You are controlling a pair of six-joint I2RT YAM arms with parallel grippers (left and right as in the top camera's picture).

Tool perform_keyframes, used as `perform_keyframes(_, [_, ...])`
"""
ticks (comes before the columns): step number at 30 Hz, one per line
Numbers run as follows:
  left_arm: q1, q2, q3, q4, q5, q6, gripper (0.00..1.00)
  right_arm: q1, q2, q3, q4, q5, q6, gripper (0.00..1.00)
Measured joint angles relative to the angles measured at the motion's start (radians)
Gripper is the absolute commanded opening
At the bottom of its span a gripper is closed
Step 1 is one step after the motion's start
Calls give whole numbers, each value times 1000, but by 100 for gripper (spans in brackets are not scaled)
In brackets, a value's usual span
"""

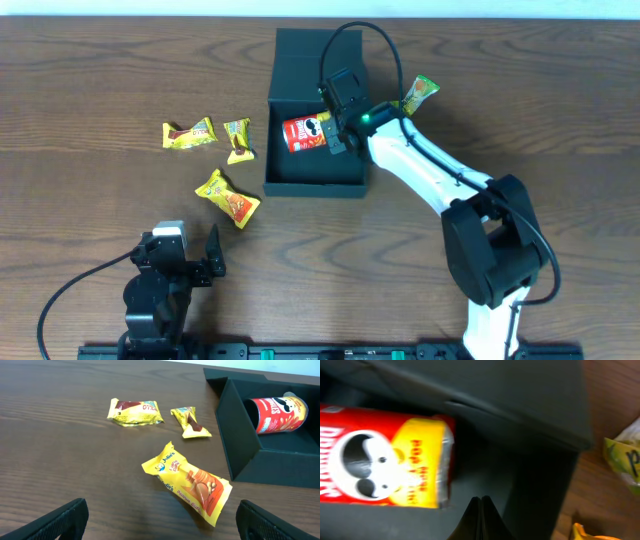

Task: Pack container
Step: 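Lower the can into the box and open the right gripper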

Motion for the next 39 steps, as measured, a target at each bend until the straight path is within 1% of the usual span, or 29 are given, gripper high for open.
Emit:
perform_keyframes(6, [0, 0, 0, 0, 0, 0, 95, -9, 49, 0, 24, -19, 14, 1])
perform_keyframes(20, [0, 0, 0, 0, 0, 0, 95, 12, 51, 0, 64, -159, 53, 1])
perform_keyframes(25, [0, 0, 0, 0, 0, 0, 95, 44, 51, 0, 68, -167, 56, 1])
perform_keyframes(30, [0, 0, 0, 0, 0, 0, 95, 46, 51, 0, 78, -158, 84, 1])
perform_keyframes(32, [0, 0, 0, 0, 0, 0, 95, 49, 51, 1, 61, -146, 112, 1])
perform_keyframes(39, [0, 0, 0, 0, 0, 0, 96, 59, 51, 22, -121, -89, 161, 1])
